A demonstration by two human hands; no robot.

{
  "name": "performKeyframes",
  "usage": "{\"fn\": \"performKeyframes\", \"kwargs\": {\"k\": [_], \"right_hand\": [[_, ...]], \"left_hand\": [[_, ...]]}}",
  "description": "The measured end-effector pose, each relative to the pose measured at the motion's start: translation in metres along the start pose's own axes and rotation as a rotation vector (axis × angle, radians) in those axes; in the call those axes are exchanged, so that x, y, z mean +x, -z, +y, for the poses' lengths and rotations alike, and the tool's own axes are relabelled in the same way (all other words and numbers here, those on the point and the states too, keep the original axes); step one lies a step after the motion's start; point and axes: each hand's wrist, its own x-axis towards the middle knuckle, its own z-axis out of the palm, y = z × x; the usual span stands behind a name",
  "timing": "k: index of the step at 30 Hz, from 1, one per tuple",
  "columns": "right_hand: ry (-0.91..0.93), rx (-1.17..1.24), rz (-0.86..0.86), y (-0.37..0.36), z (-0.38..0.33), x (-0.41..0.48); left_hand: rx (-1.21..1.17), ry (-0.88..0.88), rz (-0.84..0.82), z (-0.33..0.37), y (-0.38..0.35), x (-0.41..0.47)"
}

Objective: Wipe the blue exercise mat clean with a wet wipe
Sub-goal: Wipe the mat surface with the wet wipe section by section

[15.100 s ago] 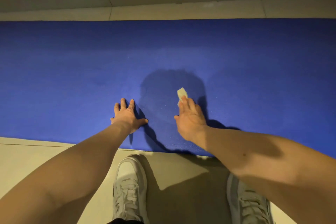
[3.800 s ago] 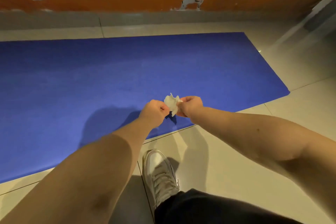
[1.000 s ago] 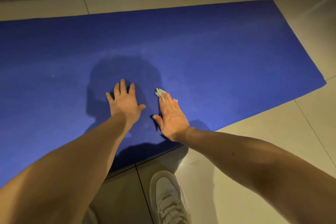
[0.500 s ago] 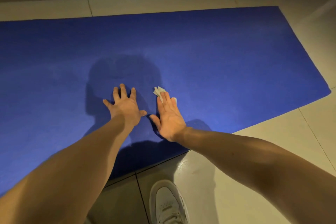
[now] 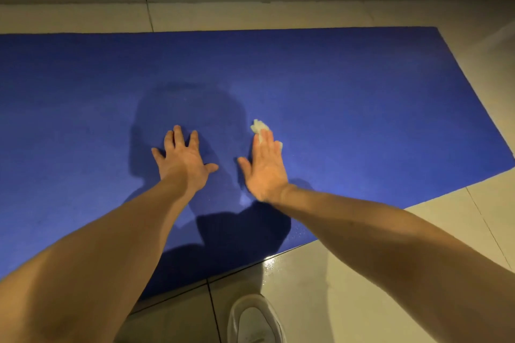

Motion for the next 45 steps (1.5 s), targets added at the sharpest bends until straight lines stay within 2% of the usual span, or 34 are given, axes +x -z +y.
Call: {"fn": "performKeyframes", "kwargs": {"k": [3, 5, 8, 11, 13, 16, 17, 20, 23, 26, 29, 31, 34, 37, 40, 42, 45], "right_hand": [[0.205, -0.014, -0.100, -0.010, -0.011, -0.010], [0.254, 0.020, -0.120, -0.001, -0.001, 0.000], [0.068, 0.064, -0.043, 0.020, 0.027, 0.034], [-0.137, -0.056, -0.038, 0.034, 0.055, 0.064], [-0.200, -0.115, -0.029, 0.030, 0.056, 0.072], [-0.136, 0.013, 0.059, 0.015, 0.022, 0.062], [-0.073, 0.036, 0.045, 0.009, 0.008, 0.055], [0.143, -0.101, -0.052, -0.008, -0.014, 0.037], [0.227, -0.036, -0.109, 0.001, 0.000, 0.050], [0.070, 0.030, -0.032, 0.025, 0.032, 0.084], [-0.153, -0.050, -0.028, 0.041, 0.063, 0.114], [-0.232, -0.122, -0.032, 0.039, 0.062, 0.121], [-0.135, -0.071, 0.019, 0.021, 0.024, 0.109], [0.095, -0.120, -0.062, -0.005, -0.016, 0.088], [0.206, -0.136, -0.143, -0.005, -0.014, 0.089], [0.211, -0.065, -0.131, 0.007, 0.004, 0.104], [-0.003, -0.036, -0.035, 0.028, 0.039, 0.139]], "left_hand": [[0.017, 0.002, 0.032, 0.002, -0.001, 0.002], [-0.008, -0.009, 0.069, 0.001, 0.000, 0.004], [-0.029, -0.036, 0.065, 0.000, 0.003, 0.010], [-0.050, -0.054, 0.011, 0.000, 0.006, 0.018], [-0.076, -0.055, 0.007, 0.000, 0.008, 0.023], [-0.101, -0.051, 0.049, 0.001, 0.014, 0.033], [-0.093, -0.052, 0.067, 0.001, 0.016, 0.036], [-0.051, -0.042, 0.078, 0.001, 0.021, 0.045], [-0.048, -0.019, 0.014, -0.001, 0.024, 0.052], [-0.031, -0.013, -0.043, -0.004, 0.026, 0.055], [-0.007, -0.013, -0.035, -0.003, 0.028, 0.056], [-0.016, -0.012, -0.028, -0.001, 0.029, 0.057], [-0.054, -0.006, 0.000, 0.000, 0.030, 0.058], [-0.122, 0.004, 0.081, 0.000, 0.031, 0.061], [-0.097, 0.012, 0.138, -0.001, 0.037, 0.071], [-0.069, 0.024, 0.123, -0.004, 0.043, 0.083], [-0.071, 0.086, 0.017, -0.009, 0.052, 0.097]]}}
